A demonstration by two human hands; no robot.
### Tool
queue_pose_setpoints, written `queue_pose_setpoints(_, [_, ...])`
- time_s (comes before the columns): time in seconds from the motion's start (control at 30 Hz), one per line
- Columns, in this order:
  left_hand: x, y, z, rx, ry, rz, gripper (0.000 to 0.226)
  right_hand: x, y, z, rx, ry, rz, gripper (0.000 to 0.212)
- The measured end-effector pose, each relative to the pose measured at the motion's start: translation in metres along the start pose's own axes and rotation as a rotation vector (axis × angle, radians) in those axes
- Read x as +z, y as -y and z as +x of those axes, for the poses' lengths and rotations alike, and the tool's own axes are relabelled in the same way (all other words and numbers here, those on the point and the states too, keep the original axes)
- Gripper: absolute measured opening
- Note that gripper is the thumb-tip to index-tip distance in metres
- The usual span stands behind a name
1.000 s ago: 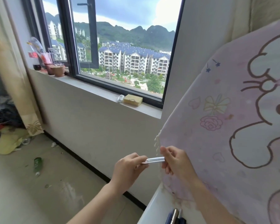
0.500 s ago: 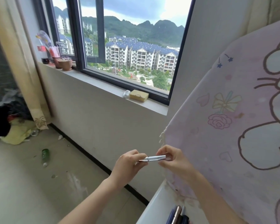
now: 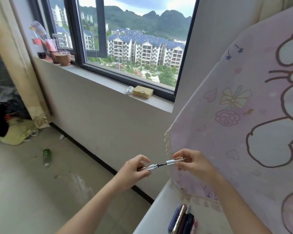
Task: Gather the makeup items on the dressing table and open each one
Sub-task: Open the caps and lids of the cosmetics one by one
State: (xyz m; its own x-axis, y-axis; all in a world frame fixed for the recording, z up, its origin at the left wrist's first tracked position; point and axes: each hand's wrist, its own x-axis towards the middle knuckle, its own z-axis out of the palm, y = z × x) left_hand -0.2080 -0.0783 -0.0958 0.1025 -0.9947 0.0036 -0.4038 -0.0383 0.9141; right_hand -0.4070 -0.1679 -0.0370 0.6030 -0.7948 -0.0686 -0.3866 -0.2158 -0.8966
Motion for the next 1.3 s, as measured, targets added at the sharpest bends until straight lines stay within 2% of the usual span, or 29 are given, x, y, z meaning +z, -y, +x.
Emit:
queue_pose_setpoints(0.17, [0.001, 0.003, -0.005, -0.093, 0.114, -0.098, 0.015, 0.002, -0.011, 0.0, -0.036, 0.005, -0.261, 0.024])
queue_pose_setpoints(0.4, [0.021, 0.031, -0.015, -0.229, 0.129, -0.013, 0.014, 0.023, -0.053, 0.011, -0.044, 0.066, -0.53, 0.019])
queue_pose_setpoints(0.6, [0.066, 0.075, -0.017, -0.391, 0.182, 0.067, 0.02, 0.05, -0.122, 0.018, 0.025, 0.207, -0.742, 0.016])
queue_pose_setpoints(0.73, [0.094, 0.097, -0.013, -0.471, 0.202, 0.14, 0.031, 0.063, -0.151, 0.014, 0.063, 0.275, -1.003, 0.022])
queue_pose_setpoints(0.87, [0.113, 0.11, -0.007, -0.542, 0.233, 0.182, 0.028, 0.069, -0.163, 0.019, 0.013, 0.357, -1.174, 0.024])
queue_pose_setpoints(0.9, [0.117, 0.112, -0.006, -0.55, 0.231, 0.191, 0.027, 0.069, -0.162, 0.022, 0.005, 0.423, -1.216, 0.03])
queue_pose_setpoints(0.97, [0.123, 0.116, -0.003, -0.565, 0.222, 0.205, 0.022, 0.07, -0.166, 0.026, -0.026, 0.438, -1.333, 0.042])
queue_pose_setpoints(1.1, [0.135, 0.121, -0.002, -0.579, 0.192, 0.273, 0.009, 0.073, -0.184, 0.035, -0.059, 0.446, -1.258, 0.043])
queue_pose_setpoints(1.3, [0.152, 0.125, -0.001, -0.493, 0.152, 0.527, 0.016, 0.07, -0.192, 0.041, -0.064, 0.481, -1.242, 0.044])
